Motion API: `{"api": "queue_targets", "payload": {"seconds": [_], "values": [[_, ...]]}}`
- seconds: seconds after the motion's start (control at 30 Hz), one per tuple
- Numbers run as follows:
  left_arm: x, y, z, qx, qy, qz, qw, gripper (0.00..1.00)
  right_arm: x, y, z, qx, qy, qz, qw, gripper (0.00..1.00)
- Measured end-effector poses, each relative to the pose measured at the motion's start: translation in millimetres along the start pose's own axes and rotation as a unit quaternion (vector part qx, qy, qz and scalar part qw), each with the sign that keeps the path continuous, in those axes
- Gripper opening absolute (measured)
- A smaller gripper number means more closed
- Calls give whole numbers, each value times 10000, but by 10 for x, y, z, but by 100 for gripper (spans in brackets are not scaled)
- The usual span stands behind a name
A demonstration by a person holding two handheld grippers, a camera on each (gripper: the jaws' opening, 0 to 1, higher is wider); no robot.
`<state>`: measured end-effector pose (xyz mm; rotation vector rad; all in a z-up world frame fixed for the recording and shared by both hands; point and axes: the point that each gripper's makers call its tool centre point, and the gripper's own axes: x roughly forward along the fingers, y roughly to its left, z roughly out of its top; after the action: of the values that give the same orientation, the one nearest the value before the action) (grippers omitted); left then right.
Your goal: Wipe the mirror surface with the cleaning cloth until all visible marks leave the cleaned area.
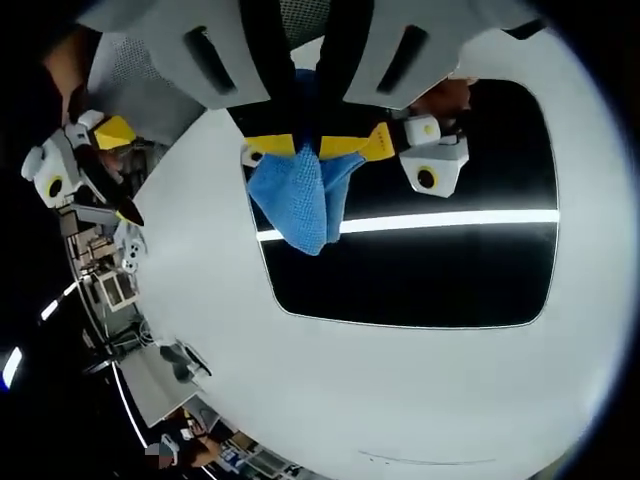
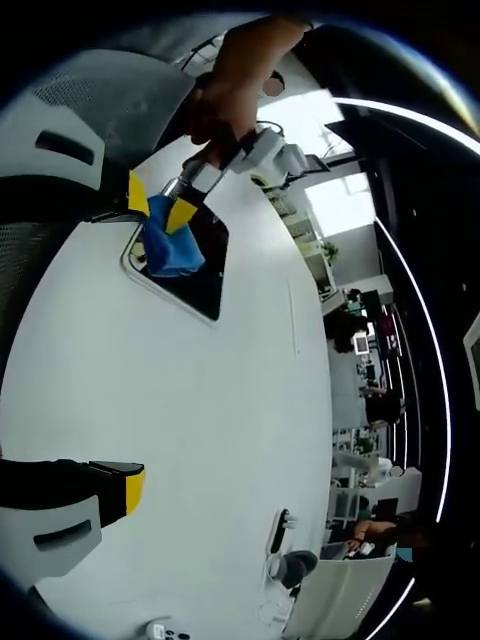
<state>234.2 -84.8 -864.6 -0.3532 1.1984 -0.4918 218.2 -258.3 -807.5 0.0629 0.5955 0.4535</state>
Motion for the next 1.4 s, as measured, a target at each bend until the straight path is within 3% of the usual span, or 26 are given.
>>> {"api": "queue_targets", "payload": {"seconds": [0.27, 0.8, 1.4], "values": [[-44, -4, -106, 30, 125, -22, 9999, 3, -5, 13, 22, 14, -50, 24, 10000, 99], [-62, 5, -107, -157, 66, -69, 9998, 3, -1, 0, 12, 36, -22, 33, 10000, 99], [-246, 324, -54, -494, -61, 45, 9988, 3, 0, 7, 4, 69, 1, 35, 10000, 99]]}}
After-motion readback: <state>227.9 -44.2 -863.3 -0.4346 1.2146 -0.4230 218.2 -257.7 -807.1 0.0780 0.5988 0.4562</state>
